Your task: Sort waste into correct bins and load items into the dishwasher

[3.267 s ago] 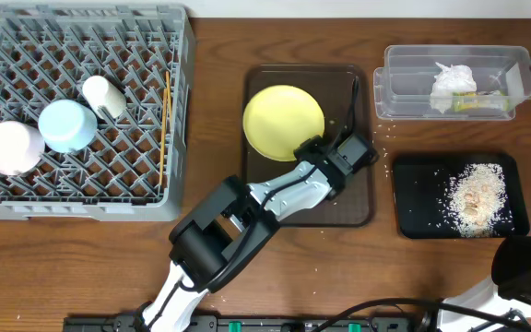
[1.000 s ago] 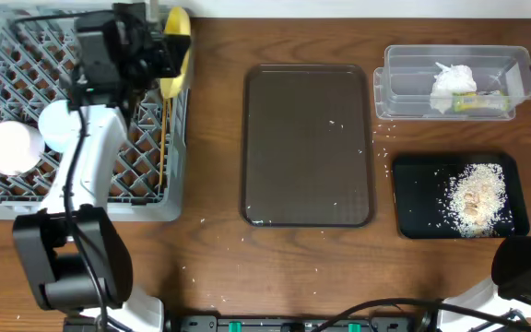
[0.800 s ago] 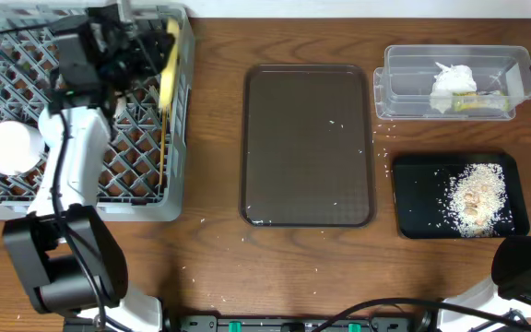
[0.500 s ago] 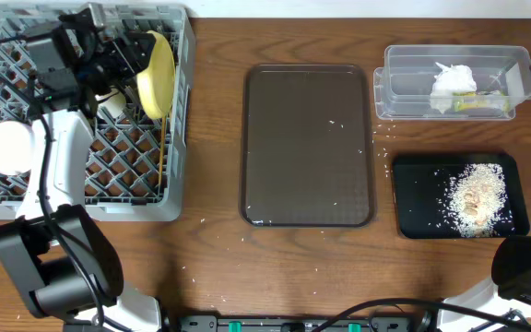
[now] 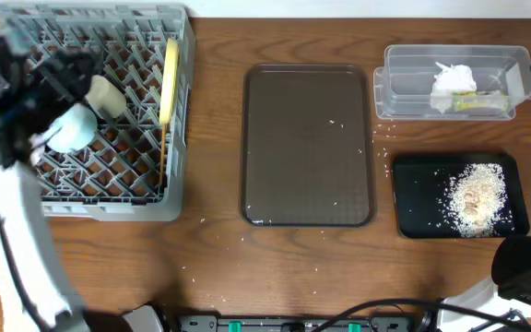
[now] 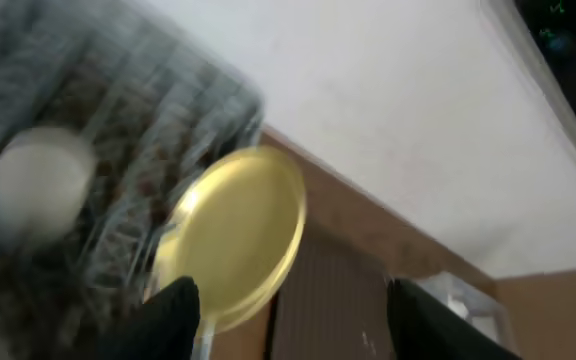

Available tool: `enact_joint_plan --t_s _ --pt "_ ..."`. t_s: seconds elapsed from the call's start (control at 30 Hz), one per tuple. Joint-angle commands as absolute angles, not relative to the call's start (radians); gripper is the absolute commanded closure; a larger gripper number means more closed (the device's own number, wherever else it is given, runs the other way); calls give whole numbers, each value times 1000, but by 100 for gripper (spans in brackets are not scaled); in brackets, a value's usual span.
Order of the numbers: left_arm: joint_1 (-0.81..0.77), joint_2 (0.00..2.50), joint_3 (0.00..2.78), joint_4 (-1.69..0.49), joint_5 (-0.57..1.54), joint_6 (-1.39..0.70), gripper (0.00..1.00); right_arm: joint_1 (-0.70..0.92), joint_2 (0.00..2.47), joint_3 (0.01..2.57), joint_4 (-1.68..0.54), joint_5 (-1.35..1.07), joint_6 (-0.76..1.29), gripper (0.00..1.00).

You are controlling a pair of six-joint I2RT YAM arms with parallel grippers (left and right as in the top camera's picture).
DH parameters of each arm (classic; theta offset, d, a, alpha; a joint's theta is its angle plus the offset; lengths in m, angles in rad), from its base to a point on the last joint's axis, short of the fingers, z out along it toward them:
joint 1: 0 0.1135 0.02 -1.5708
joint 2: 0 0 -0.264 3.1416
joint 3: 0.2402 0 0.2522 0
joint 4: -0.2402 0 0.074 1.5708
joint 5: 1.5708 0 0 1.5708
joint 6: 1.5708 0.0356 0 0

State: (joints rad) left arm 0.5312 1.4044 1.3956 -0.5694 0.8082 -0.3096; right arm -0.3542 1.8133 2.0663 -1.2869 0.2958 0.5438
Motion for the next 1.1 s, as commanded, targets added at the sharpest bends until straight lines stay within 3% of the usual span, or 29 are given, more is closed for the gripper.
enact_joint_plan --t_s 0.0,0.13,0.43,0.5,0.53,1.07 --pt "605 1342 1405 -765 819 -211 39 -356 1818 2064 -1287 306 534 1" --pt "641 1268 1377 -1014 819 -23 41 -356 1818 2064 -1287 306 534 1" --pt "640 986 1129 -1100 834 -13 39 -356 1818 2064 -1287 306 534 1" --pt "640 925 1085 -1113 834 -28 33 -356 1818 2064 -1287 306 534 1" --pt "640 901 1070 -1130 834 -27 18 -356 1818 2064 -1287 306 534 1" --pt "640 855 1056 -1222 757 -27 12 -354 1818 2064 -1287 306 534 1"
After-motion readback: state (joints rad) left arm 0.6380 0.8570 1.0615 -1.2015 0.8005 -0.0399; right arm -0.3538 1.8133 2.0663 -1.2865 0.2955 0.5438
